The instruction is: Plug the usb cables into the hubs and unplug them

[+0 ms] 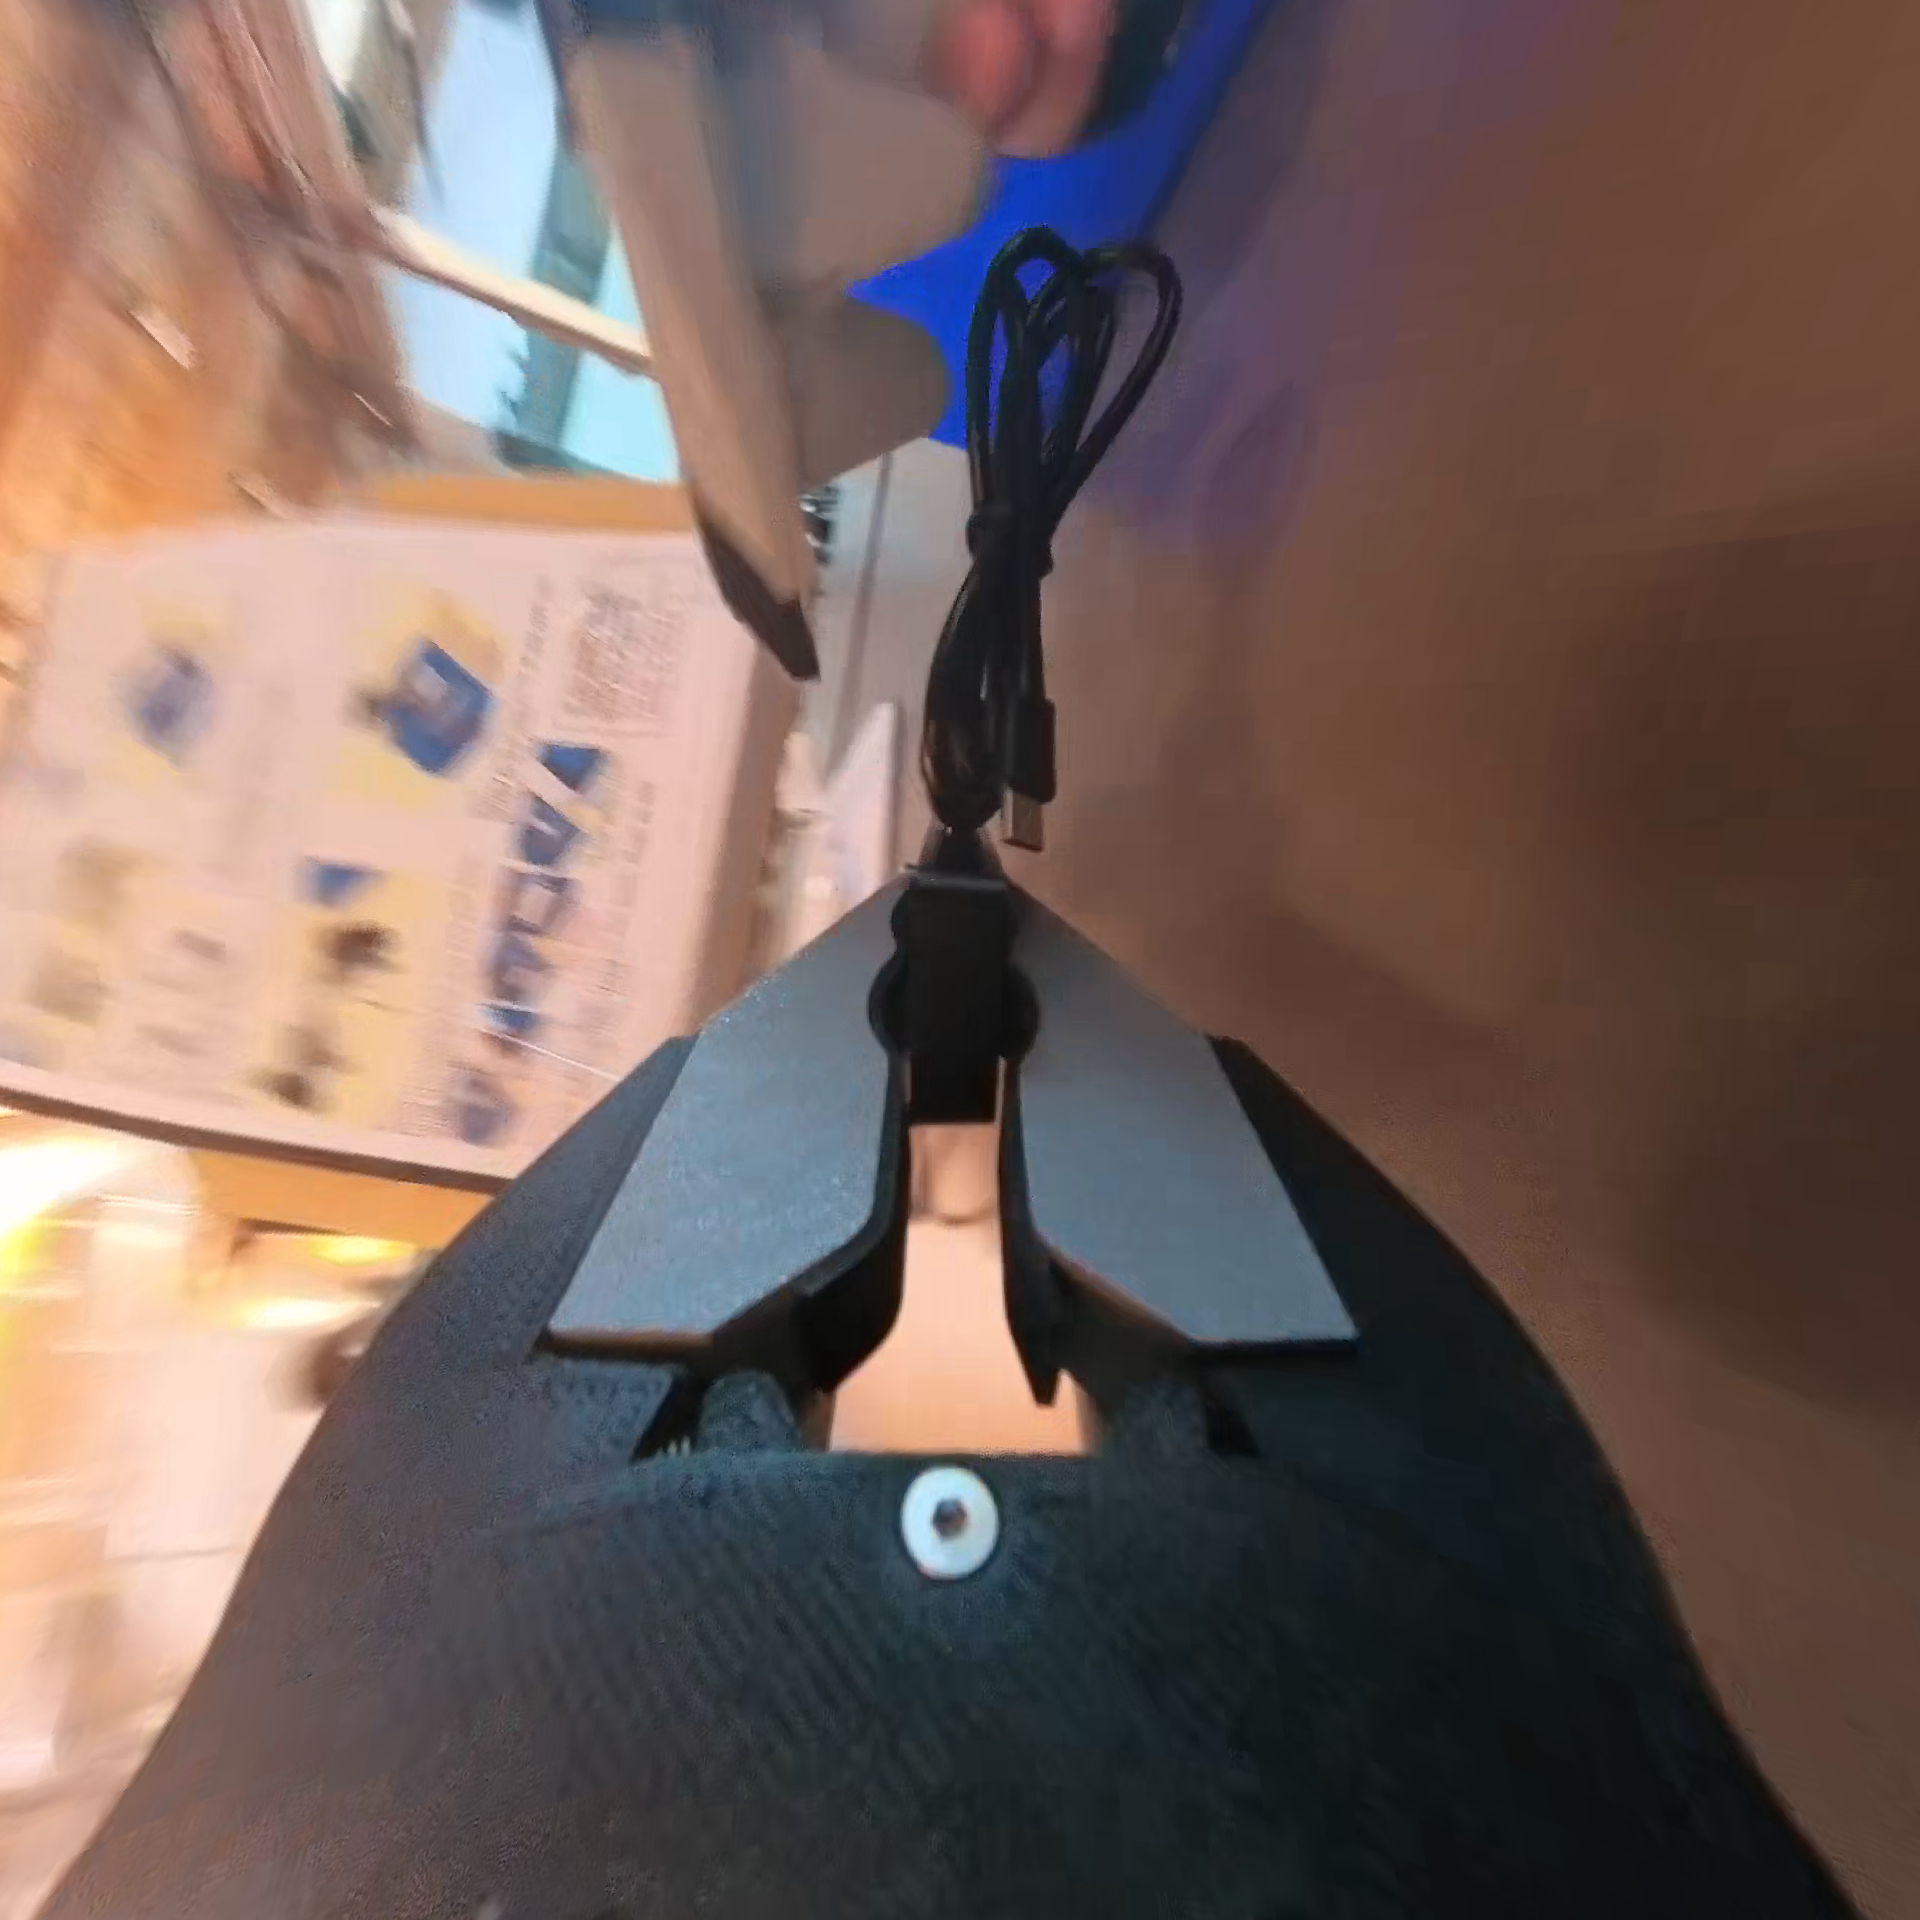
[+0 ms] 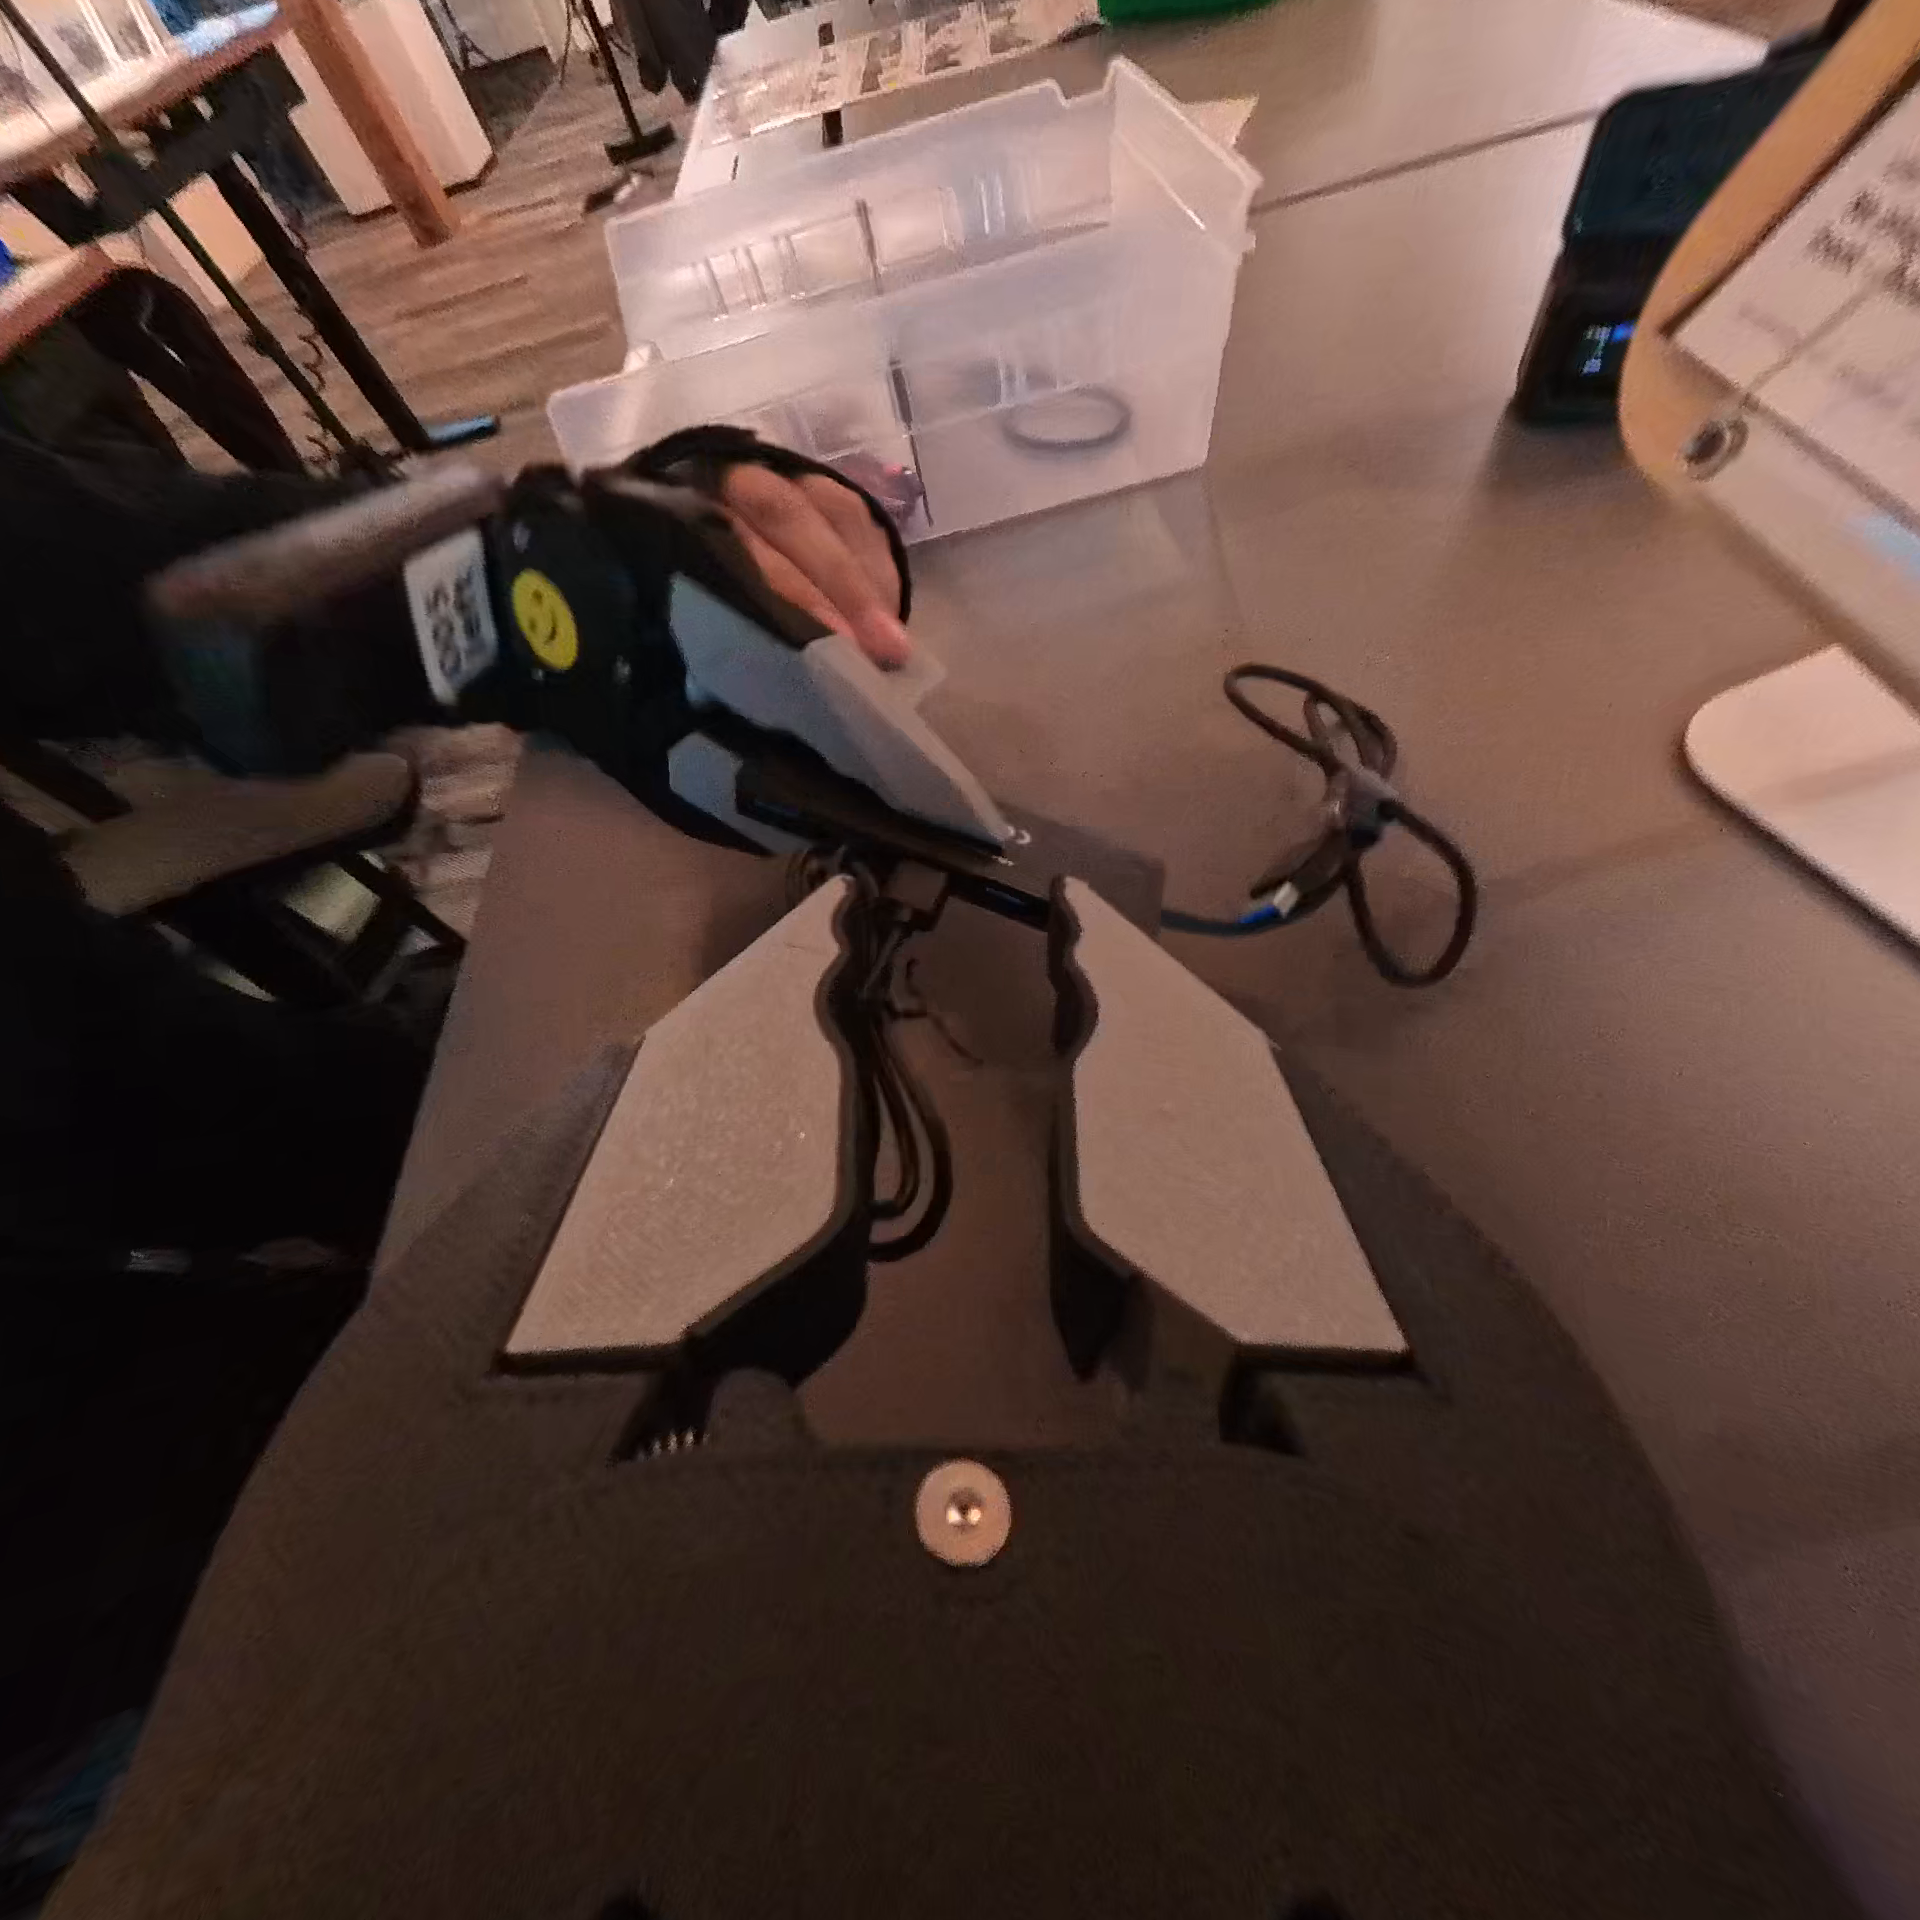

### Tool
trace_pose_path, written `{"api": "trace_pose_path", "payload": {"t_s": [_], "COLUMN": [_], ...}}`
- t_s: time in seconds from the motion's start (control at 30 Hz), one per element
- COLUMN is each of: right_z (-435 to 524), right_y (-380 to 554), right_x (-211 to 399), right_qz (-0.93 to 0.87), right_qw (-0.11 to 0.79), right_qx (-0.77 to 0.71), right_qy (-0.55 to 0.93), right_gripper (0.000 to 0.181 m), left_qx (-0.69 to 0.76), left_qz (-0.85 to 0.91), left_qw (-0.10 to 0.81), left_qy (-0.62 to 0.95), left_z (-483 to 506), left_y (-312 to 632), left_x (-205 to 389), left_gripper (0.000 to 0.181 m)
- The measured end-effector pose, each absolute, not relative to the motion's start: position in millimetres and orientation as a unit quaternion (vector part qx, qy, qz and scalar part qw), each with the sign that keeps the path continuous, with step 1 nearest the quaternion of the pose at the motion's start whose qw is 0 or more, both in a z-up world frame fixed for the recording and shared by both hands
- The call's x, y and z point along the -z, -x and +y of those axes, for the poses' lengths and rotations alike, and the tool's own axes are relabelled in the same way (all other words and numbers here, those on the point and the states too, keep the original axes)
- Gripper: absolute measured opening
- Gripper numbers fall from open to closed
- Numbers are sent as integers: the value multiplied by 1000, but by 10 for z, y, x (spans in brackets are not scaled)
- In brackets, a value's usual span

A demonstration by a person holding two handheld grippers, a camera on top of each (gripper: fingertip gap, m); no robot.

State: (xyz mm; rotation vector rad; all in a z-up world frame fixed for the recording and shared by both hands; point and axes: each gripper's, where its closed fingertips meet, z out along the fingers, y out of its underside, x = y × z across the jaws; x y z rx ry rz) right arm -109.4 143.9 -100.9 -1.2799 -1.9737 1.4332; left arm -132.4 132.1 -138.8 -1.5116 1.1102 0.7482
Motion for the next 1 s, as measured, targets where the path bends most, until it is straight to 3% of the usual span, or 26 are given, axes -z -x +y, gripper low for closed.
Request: {"api": "trace_pose_path", "payload": {"t_s": [0.1,0.47,0.67,0.87,1.0], "right_z": [1357,1453,1404,1241,1403], "right_y": [1102,1260,1248,1279,1338], "right_x": [1045,1362,1451,1476,1356], "right_qz": [-731,-801,-813,-821,-791], "right_qw": [224,382,366,364,388], "right_qx": [-480,-258,-249,-248,-246], "right_qy": [430,383,378,362,405], "right_gripper": [44,49,49,23,16], "left_qx": [-207,-41,-4,70,90], "left_qz": [412,399,404,388,346], "left_qw": [563,599,610,636,659], "left_qy": [686,693,682,663,661], "left_z": [1334,1208,1174,1110,1179], "left_y": [1390,1157,1096,998,1097], "left_x": [1361,1252,1222,1064,968], "left_gripper": [9,8,8,9,18]}}
